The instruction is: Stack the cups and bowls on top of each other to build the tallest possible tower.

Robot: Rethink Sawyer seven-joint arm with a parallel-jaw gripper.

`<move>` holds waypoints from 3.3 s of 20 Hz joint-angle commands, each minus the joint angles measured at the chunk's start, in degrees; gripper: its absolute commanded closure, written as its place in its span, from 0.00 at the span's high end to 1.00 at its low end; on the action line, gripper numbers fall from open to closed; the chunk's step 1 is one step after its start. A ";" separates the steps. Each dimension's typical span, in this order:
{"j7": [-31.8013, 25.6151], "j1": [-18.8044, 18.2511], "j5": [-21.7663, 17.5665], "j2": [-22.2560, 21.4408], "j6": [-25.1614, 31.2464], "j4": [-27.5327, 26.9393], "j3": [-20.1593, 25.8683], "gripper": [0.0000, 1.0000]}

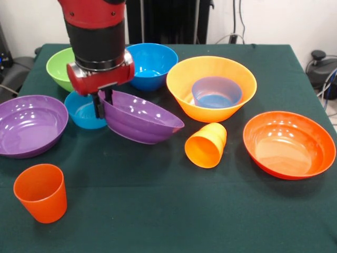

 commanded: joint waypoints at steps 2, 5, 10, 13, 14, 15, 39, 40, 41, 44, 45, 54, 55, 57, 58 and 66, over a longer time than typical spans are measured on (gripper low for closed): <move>-12.22 2.15 0.11 -3.05 7.16 -0.86 -0.63 0.00; -11.46 2.05 0.50 -4.70 7.43 0.35 -0.55 0.00; -11.84 2.25 1.81 -6.82 9.92 0.30 -0.09 0.00; -12.90 1.84 3.24 -8.07 12.07 0.10 0.39 0.00; -13.03 1.84 3.33 -8.16 12.28 0.01 0.41 0.00; -13.08 1.92 3.39 -8.24 12.48 -0.13 0.38 0.00; -11.46 2.40 5.47 -12.85 15.33 1.81 0.58 0.00; -11.16 2.45 5.52 -13.02 15.14 2.09 0.57 0.00; -10.94 2.51 5.50 -13.13 14.96 2.34 0.52 0.00; -11.00 2.17 5.83 -13.62 14.82 2.91 0.64 0.00; -10.87 2.16 5.93 -13.76 14.75 3.16 0.66 0.00; -7.30 1.58 7.23 -16.73 9.98 8.99 1.13 0.00; -6.93 1.58 7.65 -17.34 9.98 9.56 1.17 0.00; -6.07 1.65 8.36 -18.46 9.79 10.68 1.21 0.00; -5.52 1.51 8.64 -19.15 8.99 11.89 1.19 0.00; -3.86 0.43 9.10 -21.48 3.12 18.74 1.28 0.00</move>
